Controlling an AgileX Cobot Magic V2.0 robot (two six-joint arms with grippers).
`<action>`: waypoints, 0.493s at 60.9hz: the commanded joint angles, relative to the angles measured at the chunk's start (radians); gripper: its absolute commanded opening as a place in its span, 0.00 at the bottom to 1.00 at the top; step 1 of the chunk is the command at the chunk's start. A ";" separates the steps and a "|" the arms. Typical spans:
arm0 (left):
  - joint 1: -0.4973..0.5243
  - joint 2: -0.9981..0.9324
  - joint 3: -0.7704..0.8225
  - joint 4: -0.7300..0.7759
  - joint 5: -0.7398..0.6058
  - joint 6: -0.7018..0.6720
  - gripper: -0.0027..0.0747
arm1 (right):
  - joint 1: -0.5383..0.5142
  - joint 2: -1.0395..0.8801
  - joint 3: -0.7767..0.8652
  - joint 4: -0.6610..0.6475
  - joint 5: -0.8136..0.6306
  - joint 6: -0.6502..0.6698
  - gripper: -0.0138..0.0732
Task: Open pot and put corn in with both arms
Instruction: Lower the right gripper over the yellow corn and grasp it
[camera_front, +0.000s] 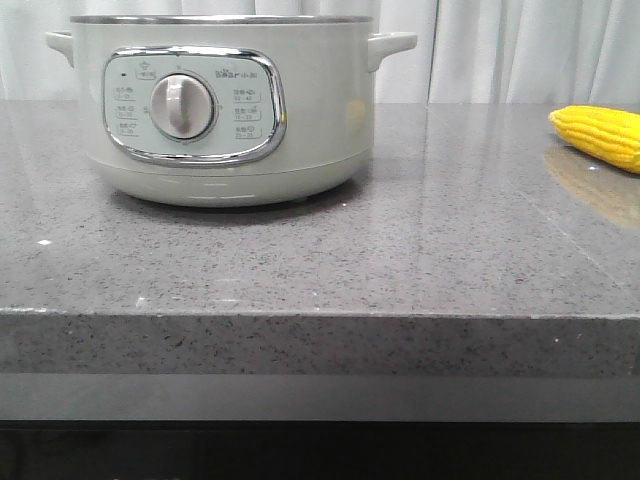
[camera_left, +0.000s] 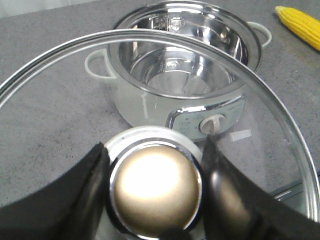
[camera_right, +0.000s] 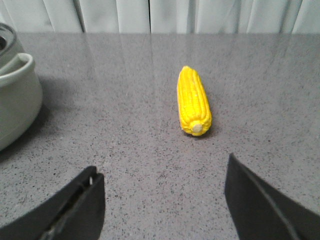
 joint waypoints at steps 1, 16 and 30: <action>-0.001 -0.046 0.001 -0.017 -0.177 -0.004 0.12 | -0.003 0.119 -0.119 -0.009 -0.035 0.002 0.77; -0.001 -0.062 0.010 -0.017 -0.184 -0.004 0.12 | -0.003 0.515 -0.503 -0.009 0.209 0.002 0.77; -0.001 -0.062 0.010 -0.017 -0.184 -0.004 0.12 | -0.017 0.811 -0.853 -0.009 0.420 -0.005 0.77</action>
